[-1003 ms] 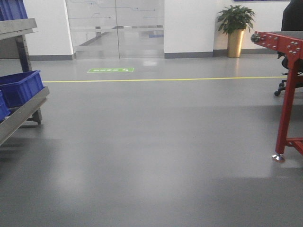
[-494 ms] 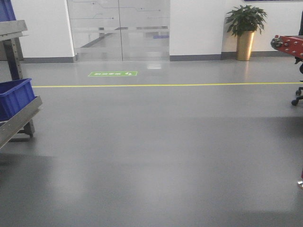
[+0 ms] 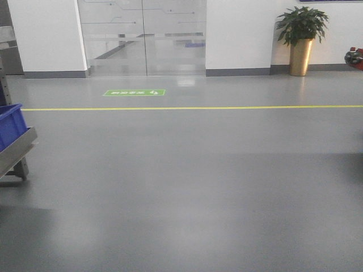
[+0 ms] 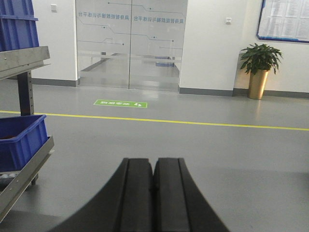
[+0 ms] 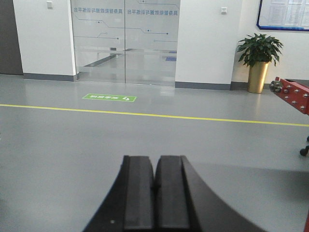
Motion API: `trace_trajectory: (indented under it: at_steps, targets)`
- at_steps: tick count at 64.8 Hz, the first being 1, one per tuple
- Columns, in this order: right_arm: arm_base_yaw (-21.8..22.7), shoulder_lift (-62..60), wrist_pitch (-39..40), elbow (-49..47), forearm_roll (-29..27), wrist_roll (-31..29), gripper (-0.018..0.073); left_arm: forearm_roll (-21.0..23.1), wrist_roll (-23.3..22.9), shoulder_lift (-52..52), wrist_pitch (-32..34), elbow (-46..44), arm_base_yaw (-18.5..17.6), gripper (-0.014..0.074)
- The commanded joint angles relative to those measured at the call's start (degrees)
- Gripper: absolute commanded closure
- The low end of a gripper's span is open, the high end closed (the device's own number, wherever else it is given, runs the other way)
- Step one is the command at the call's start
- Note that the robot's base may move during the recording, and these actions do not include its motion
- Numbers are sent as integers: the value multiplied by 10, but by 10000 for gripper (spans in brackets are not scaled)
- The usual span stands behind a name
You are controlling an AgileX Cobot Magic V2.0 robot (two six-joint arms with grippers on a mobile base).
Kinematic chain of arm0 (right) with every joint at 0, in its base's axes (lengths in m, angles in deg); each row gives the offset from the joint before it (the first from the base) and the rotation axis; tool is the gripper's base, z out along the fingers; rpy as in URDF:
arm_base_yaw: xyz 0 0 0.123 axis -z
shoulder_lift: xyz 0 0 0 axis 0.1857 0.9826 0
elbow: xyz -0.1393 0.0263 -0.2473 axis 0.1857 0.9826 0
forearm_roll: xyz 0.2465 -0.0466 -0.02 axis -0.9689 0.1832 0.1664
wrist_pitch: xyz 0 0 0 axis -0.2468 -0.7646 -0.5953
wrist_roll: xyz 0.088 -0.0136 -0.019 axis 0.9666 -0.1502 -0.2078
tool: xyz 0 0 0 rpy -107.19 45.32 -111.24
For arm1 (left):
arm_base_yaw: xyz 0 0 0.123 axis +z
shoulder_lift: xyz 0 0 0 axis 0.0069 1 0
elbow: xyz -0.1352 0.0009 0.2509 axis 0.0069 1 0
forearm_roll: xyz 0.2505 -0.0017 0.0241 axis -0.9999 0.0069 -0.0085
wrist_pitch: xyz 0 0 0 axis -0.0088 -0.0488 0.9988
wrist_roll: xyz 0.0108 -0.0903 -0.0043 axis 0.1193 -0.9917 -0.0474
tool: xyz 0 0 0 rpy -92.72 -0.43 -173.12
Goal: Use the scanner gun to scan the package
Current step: 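Drive the base forward to the red-framed table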
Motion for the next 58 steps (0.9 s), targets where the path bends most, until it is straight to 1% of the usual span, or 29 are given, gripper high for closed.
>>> trace_trajectory:
  at_steps: [1,58]
  targets:
    - [1,-2,7,0,-2,-4,727,1,-3,-2,12,-1,2,708]
    - [1,-2,7,0,-2,-4,727,1,-3,-2,12,-1,2,708]
